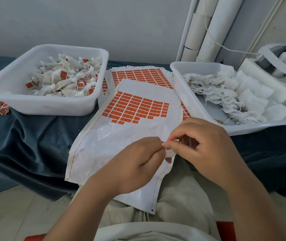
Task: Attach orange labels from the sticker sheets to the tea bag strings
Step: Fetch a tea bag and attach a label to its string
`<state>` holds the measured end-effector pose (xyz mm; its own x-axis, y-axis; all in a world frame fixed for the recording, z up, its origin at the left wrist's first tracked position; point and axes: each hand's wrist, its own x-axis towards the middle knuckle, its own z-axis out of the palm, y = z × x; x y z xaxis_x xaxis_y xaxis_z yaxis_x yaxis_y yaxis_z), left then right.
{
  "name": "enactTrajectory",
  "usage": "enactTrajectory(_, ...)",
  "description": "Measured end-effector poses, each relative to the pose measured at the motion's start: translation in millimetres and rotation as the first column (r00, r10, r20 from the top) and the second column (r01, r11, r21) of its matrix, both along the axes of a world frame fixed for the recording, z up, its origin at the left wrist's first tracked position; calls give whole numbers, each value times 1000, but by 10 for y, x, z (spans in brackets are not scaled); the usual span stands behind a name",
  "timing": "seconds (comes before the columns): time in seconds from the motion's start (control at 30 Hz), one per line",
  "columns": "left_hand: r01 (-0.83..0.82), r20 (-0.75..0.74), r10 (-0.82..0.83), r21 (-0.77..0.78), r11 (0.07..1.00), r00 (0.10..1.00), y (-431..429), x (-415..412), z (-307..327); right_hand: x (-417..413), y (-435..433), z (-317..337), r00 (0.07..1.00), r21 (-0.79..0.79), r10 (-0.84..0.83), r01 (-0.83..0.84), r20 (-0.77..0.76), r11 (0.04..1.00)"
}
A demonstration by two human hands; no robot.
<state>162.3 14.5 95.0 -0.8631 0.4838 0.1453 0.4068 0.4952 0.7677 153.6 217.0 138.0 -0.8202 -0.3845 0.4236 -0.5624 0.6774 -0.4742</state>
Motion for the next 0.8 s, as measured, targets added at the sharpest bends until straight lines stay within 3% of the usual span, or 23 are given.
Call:
enactTrajectory(0.07,29,83,-37,98,995,996,3,17,2,-38,-8,-36,997,-65,-1,6,72,998)
enactTrajectory(0.2,56,10,-58,154,987,998,21,-8,-6,-96,-1,-102,983,-220,21,21,185,975)
enactTrajectory(0.3,16,93,-47,314,949,995,-7,-29,18,-113,10,-120,980,-236,58,-13,188,972)
enactTrajectory(0.4,-43,160,-32,443,895,987,-57,-35,39,-91,-1,-119,985,-251,105,-69,136,965)
enactTrajectory(0.8,-171,275,50,438,883,960,-73,-73,11,-82,-11,-130,978,-44,141,-149,-156,988)
